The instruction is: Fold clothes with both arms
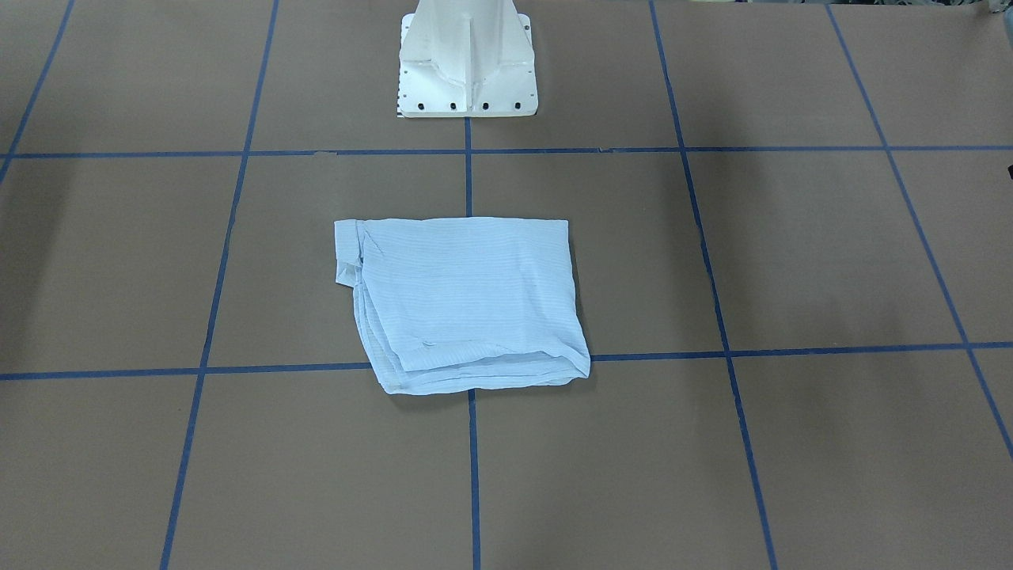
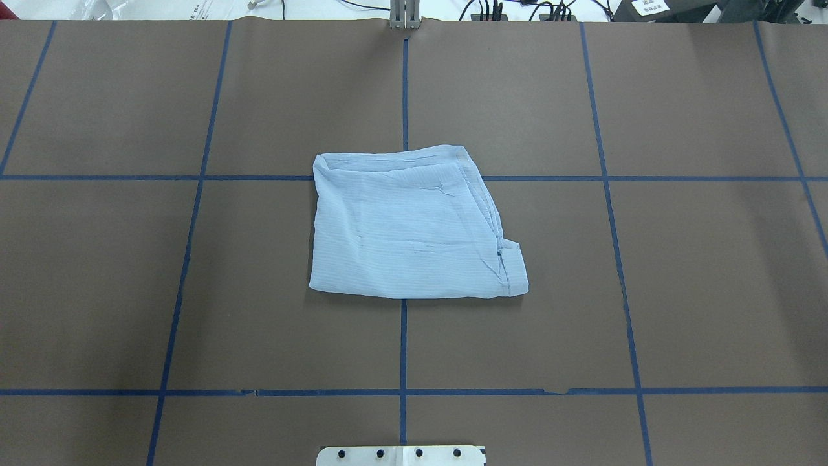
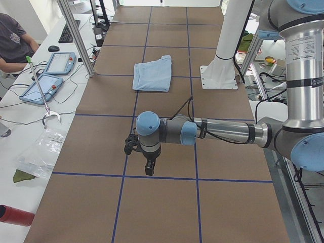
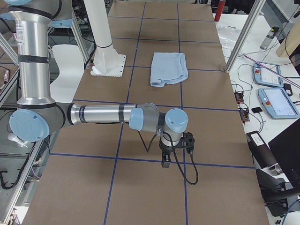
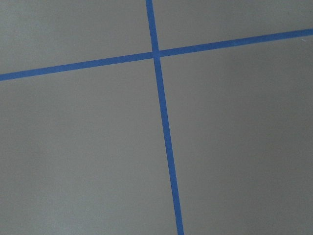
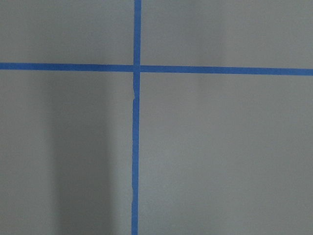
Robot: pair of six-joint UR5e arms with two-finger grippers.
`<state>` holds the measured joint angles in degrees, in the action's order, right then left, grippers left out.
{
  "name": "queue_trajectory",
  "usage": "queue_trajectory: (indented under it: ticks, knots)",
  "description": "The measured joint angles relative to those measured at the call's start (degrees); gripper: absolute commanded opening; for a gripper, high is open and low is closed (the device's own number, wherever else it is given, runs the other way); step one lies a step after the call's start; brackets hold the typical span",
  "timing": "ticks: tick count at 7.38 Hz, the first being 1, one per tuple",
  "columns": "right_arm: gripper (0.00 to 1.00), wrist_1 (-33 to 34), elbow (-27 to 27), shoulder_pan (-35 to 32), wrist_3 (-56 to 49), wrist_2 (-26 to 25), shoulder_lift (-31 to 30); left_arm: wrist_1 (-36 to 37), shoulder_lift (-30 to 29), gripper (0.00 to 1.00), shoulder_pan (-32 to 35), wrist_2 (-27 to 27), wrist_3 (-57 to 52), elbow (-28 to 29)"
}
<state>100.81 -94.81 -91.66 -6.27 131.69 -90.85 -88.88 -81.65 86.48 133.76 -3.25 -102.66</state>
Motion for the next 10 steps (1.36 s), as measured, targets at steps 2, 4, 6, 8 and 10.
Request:
queue_trajectory:
  ticks: [2, 4, 6, 8, 10]
  knots:
    - [1.0, 0.0, 0.0, 0.0, 0.1, -0.1, 0.0, -0.1, 0.2, 0.99, 0.0, 0.2, 0.1, -0.2]
    - [1.0, 0.0, 0.0, 0.0, 0.1, 0.0, 0.0, -0.3, 0.6, 0.99, 0.0, 0.5, 0.3, -0.2]
    - [1.0, 0.0, 0.0, 0.0, 0.0, -0.1, 0.0, -1.2, 1.0, 0.99, 0.1, 0.6, 0.3, 0.2]
    - [1.0, 0.0, -0.1, 0.0, 0.0, -0.1, 0.2, -2.4, 1.1, 0.99, 0.2, 0.6, 1.1, 0.1]
    - [1.0, 0.0, -0.1, 0.0, 0.0, -0.1, 0.4, -5.1, 1.1, 0.99, 0.5, 0.5, 5.6, -0.6]
